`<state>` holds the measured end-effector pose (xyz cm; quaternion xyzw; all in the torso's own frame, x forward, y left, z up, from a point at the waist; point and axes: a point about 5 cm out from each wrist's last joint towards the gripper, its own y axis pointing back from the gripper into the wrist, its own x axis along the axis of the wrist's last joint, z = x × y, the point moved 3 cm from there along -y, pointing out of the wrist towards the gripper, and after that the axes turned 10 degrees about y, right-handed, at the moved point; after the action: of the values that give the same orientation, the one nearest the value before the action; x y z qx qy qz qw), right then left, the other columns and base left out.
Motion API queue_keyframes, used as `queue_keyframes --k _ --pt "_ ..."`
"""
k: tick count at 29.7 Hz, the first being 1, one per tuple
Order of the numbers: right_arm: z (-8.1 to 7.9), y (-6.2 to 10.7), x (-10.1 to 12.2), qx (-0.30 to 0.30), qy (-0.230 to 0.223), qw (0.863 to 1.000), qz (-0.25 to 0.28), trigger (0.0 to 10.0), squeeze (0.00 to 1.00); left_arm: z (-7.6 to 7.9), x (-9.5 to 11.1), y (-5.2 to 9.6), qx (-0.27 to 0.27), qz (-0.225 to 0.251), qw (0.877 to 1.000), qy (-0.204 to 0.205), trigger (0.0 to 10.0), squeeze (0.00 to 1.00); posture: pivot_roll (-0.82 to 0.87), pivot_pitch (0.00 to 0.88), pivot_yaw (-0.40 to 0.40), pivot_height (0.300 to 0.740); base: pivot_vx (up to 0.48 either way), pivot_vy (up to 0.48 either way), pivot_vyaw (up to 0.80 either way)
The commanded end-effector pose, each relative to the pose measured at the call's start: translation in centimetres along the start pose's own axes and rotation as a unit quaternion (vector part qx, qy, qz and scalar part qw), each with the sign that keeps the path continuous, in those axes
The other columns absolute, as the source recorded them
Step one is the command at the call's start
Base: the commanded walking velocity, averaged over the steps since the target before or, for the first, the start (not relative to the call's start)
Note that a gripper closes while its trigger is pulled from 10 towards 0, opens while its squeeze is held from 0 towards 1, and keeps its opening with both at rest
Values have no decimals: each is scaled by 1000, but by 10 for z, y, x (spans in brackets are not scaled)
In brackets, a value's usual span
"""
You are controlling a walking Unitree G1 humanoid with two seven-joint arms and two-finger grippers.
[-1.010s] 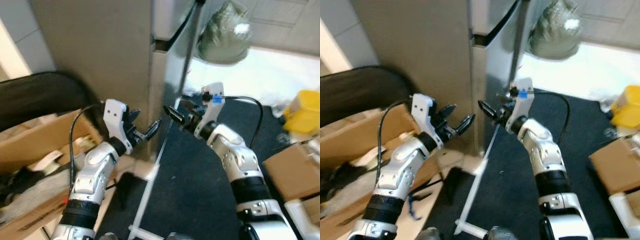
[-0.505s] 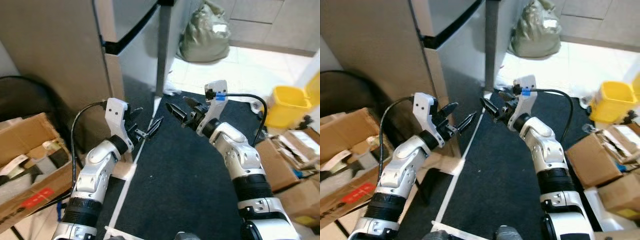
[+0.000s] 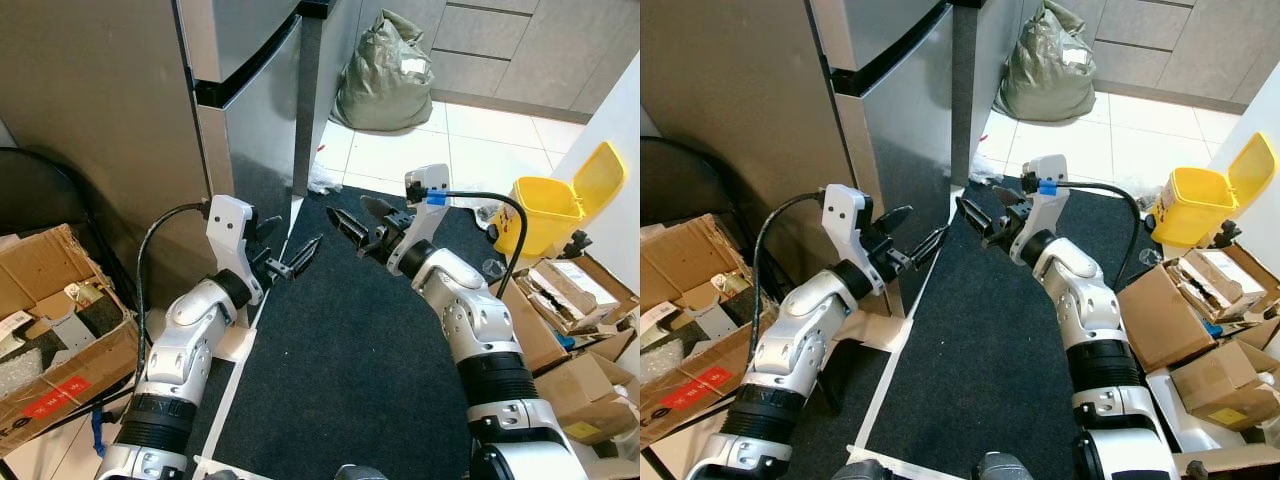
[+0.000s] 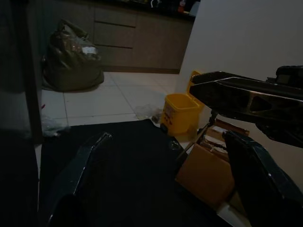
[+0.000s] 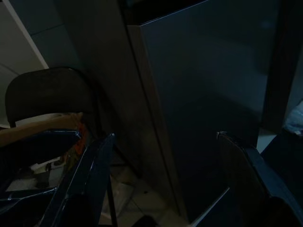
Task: Picking trash to rubbish bin
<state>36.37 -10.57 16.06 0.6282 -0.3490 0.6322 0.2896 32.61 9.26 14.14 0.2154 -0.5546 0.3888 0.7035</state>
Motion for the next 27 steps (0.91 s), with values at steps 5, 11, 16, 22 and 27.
queue_keyframes --k 5,11,16,22,27 --pt "-5 1 3 24 19 1000 6 10000 0 -1 -3 0 4 -9 1000 3 10000 0 -32 0 -44 740 0 0 318" --pt "-8 1 4 36 18 999 12 10000 0 -2 -3 0 5 -10 1000 2 10000 0 -30 0 -43 740 0 0 757" --pt "-9 1 4 40 21 999 12 10000 0 -2 -4 0 4 -11 1000 2 10000 0 -30 0 -43 740 0 0 750" --pt "-10 2 3 45 24 999 11 10000 0 -2 -4 0 4 -11 1000 2 10000 0 -30 0 -42 740 0 0 750" --pt "-10 2 4 47 26 998 11 10000 0 -2 -4 0 4 -11 1000 2 10000 0 -31 0 -43 740 0 0 750"
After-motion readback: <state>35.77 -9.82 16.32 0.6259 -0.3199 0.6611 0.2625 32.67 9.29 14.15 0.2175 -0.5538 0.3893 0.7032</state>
